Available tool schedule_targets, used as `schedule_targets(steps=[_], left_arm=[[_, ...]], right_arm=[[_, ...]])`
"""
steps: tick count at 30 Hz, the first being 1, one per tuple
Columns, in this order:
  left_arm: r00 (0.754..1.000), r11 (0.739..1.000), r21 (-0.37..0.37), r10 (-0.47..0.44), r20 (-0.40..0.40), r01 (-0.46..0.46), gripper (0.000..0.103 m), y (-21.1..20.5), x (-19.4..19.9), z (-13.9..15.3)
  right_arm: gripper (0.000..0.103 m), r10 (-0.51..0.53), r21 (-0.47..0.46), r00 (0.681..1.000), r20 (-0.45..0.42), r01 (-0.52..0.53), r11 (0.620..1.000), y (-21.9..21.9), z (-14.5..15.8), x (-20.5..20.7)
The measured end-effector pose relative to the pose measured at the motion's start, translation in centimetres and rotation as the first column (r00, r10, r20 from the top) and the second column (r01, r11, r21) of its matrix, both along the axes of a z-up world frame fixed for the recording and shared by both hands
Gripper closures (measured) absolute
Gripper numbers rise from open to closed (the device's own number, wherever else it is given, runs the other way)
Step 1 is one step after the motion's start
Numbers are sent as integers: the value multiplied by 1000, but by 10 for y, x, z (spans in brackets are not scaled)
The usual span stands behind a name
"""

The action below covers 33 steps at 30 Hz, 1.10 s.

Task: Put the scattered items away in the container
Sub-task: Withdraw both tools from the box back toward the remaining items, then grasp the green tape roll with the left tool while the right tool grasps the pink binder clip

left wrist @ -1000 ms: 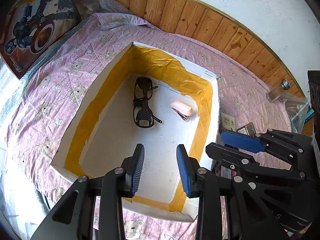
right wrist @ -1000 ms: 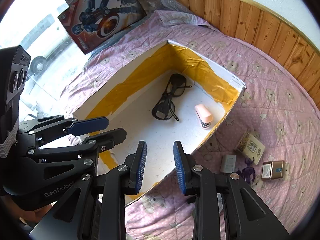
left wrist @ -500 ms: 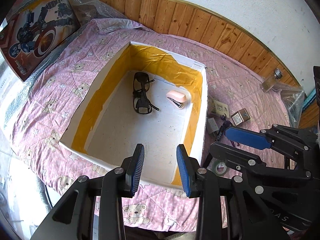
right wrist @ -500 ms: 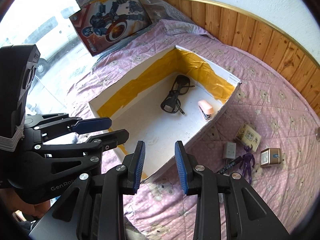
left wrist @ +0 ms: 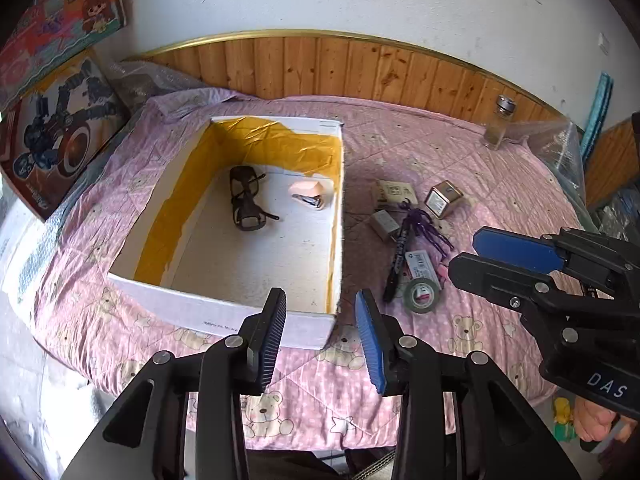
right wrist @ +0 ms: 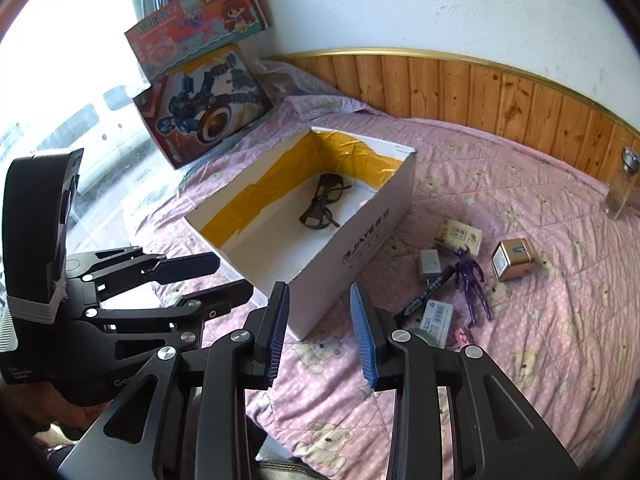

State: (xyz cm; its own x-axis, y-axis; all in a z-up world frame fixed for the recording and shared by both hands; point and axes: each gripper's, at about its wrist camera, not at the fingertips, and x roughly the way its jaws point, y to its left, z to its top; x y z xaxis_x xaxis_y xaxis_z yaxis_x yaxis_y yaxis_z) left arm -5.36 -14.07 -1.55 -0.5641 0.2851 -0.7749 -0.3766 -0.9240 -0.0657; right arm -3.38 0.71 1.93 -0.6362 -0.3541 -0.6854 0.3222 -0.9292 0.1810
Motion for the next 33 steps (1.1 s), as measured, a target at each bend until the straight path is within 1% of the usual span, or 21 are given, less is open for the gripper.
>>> schedule_targets(steps=[1, 3, 4, 6, 7, 9, 11, 14, 17, 20, 22, 25, 27, 28, 29, 33], left_arm=[[1000, 1000, -6, -21, -9, 21, 59, 5, 5, -1], [998, 999, -1, -52, -25, 51, 59, 13, 13, -2], [997, 998, -1, -70, -28, 70, 58, 18, 16, -4], [994, 995, 5, -102, -24, 102, 55, 28, 20, -7], [992, 992, 15, -122, -16, 122, 52, 33, 21, -10], [988, 988, 30, -152, 5, 152, 50, 47, 22, -17], [982, 982, 38, -184, 35, 183, 49, 62, 21, -27], [973, 976, 36, -218, 74, 216, 49, 82, 14, -44], [971, 977, 31, -212, 112, 210, 49, 95, -1, -62], [968, 981, 48, -191, 161, 186, 49, 100, -19, -79], [961, 980, 68, -197, 196, 187, 49, 105, -27, -90], [945, 973, 81, -228, 235, 215, 49, 117, -32, -107], [940, 973, 83, -229, 253, 215, 49, 122, -38, -118], [938, 974, 88, -225, 262, 209, 44, 125, -41, -123], [940, 976, 91, -216, 264, 199, 42, 126, -45, -127], [941, 976, 108, -213, 265, 191, 42, 136, -56, -142]], right_arm=[[68, -18, -11, 1000, -5, 18, 1000, 7, -2, 5], [67, -61, -32, 998, -19, 60, 998, 21, -6, 13], [64, -90, -43, 996, -16, 89, 995, 29, -10, 17], [64, -144, -70, 990, -1, 143, 987, 45, -20, 22], [63, -171, -91, 985, 12, 172, 981, 55, -27, 24], [63, -214, -121, 975, 55, 220, 968, 71, -44, 24], [63, -254, -136, 962, 99, 266, 954, 85, -62, 21], [63, -285, -141, 947, 149, 305, 942, 99, -82, 16], [62, -289, -148, 939, 185, 318, 937, 105, -98, 7], [62, -293, -144, 933, 209, 326, 934, 110, -111, -5], [62, -311, -143, 924, 221, 347, 927, 118, -117, -14], [62, -333, -111, 913, 236, 366, 924, 131, -127, -32], [62, -320, -95, 913, 252, 352, 931, 136, -135, -44], [62, -306, -82, 916, 259, 337, 938, 136, -139, -50], [62, -288, -66, 921, 262, 315, 947, 135, -143, -56], [62, -236, -18, 929, 286, 251, 968, 130, -162, -78]])
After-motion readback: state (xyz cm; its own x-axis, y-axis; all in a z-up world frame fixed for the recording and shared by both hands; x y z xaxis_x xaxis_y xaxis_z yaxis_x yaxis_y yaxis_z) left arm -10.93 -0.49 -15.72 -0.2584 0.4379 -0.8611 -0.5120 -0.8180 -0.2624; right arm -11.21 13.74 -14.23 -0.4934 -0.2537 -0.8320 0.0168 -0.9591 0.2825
